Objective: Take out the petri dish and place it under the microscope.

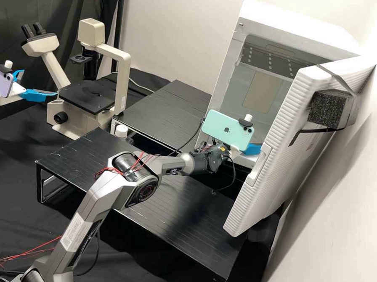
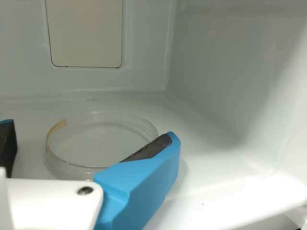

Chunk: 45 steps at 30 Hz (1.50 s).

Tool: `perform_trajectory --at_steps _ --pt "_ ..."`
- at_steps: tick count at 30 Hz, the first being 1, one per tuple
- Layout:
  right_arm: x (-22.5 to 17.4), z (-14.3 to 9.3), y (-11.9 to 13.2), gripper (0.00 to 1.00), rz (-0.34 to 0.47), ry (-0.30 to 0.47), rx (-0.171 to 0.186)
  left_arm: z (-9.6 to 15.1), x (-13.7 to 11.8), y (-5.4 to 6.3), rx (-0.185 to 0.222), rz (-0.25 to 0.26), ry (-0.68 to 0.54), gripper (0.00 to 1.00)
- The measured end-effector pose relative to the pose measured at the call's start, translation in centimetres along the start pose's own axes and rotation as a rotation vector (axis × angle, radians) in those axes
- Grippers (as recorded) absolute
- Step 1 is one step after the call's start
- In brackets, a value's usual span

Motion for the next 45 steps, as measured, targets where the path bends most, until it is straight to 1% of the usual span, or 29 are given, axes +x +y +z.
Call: perform_trajectory --at_steps 27,29,34,37,43,45 --pt "0.2 0.3 -0.4 0.00 -0.006 0.005 0.002 0.0 0.0 0.0 0.000 0.000 0.000 1.00" --pt "0.2 0.3 -0.3 0.00 -0.002 0.006 0.016 0.0 0.0 0.0 0.000 0.000 0.000 1.00" --pt "0.1 0.5 -0.8 0.00 -0.011 0.008 0.028 0.0 0.0 0.0 0.000 0.000 0.000 1.00" --pt "-0.3 0.7 -1.1 0.00 -0.018 0.021 0.035 0.0 0.0 0.0 0.000 0.000 0.000 1.00" --pt "-2.8 0.6 0.3 0.00 0.007 0.059 0.039 0.0 0.0 0.0 0.000 0.000 0.000 1.00" --pt "-3.6 0.9 0.9 0.00 0.018 0.057 0.042 0.0 0.0 0.0 0.000 0.000 0.000 1.00"
